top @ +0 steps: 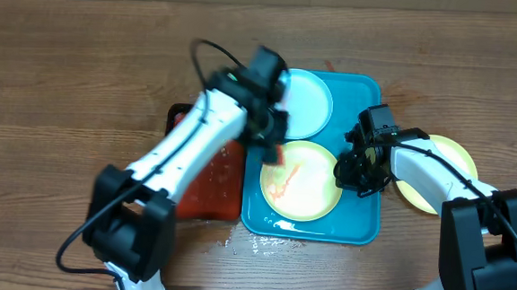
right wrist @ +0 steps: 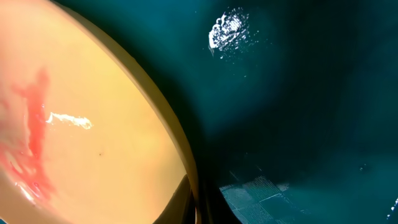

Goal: Clean dirty plates on tray and stack at the side
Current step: 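Carry the sponge to the yellow plate and scrub it with the left gripper, then scrub the yellow plate with the sponge while the right gripper holds its rim, then return the sponge to the red tray with the left gripper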

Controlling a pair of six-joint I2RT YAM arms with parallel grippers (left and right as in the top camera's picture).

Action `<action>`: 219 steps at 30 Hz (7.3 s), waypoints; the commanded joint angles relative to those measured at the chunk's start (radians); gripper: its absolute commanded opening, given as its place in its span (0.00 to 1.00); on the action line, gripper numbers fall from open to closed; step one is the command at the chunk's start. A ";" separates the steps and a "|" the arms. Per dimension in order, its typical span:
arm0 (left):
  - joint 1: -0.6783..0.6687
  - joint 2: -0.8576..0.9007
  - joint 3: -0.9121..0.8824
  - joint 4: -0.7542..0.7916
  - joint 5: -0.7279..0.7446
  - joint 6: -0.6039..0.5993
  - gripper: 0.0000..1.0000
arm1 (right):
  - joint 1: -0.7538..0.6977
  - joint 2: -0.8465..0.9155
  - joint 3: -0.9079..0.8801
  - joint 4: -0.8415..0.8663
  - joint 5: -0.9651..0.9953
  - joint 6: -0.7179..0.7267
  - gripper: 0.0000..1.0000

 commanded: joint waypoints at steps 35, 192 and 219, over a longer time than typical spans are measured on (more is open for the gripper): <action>-0.095 0.276 -0.003 0.165 0.116 -0.063 0.04 | 0.006 0.025 -0.006 -0.009 0.021 0.025 0.04; -0.026 0.232 0.106 -0.249 -0.202 -0.224 0.05 | 0.005 0.025 -0.006 -0.027 0.055 0.018 0.04; 0.283 -0.075 -0.288 0.021 -0.238 0.001 0.05 | 0.006 0.025 -0.006 -0.022 0.054 0.018 0.04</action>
